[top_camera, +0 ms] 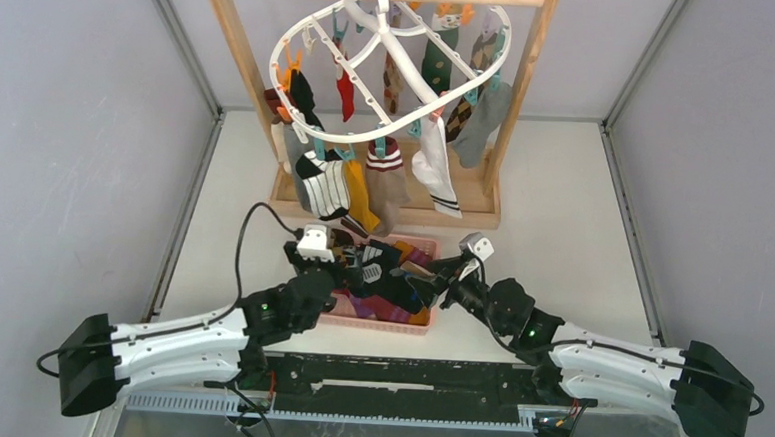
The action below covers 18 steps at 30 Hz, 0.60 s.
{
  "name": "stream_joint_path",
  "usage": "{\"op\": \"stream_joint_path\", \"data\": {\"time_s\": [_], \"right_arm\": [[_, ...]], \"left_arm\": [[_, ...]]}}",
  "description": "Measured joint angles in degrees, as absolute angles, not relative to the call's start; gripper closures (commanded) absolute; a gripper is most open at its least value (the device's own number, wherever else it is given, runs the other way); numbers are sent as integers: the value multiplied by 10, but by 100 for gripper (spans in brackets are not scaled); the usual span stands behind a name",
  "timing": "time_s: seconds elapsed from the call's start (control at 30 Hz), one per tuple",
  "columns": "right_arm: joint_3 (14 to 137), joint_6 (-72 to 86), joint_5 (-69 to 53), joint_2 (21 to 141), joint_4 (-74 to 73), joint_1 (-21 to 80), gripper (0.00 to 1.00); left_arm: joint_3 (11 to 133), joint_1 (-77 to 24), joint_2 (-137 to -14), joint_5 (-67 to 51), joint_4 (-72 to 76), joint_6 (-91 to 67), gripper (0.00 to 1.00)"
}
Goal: Remove the socks clipped to the hanger
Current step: Adjust the sock in the bin, then remove the sock from the hanger.
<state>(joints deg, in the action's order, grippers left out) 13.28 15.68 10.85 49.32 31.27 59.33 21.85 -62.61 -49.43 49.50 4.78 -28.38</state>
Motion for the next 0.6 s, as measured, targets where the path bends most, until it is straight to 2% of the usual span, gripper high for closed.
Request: {"op": "stream_joint_path", "data": {"time_s": [0.07, 0.13, 0.6], "right_arm": [[145, 154, 106, 492, 310, 593, 43], [157, 150, 102, 493, 310, 593, 44], [271, 77, 59, 642, 378, 594, 39]], "left_arm": [[203, -627, -464, 505, 43, -284, 0], [193, -627, -445, 512, 36, -284, 0], [147, -627, -421, 554, 42, -286, 0]]}}
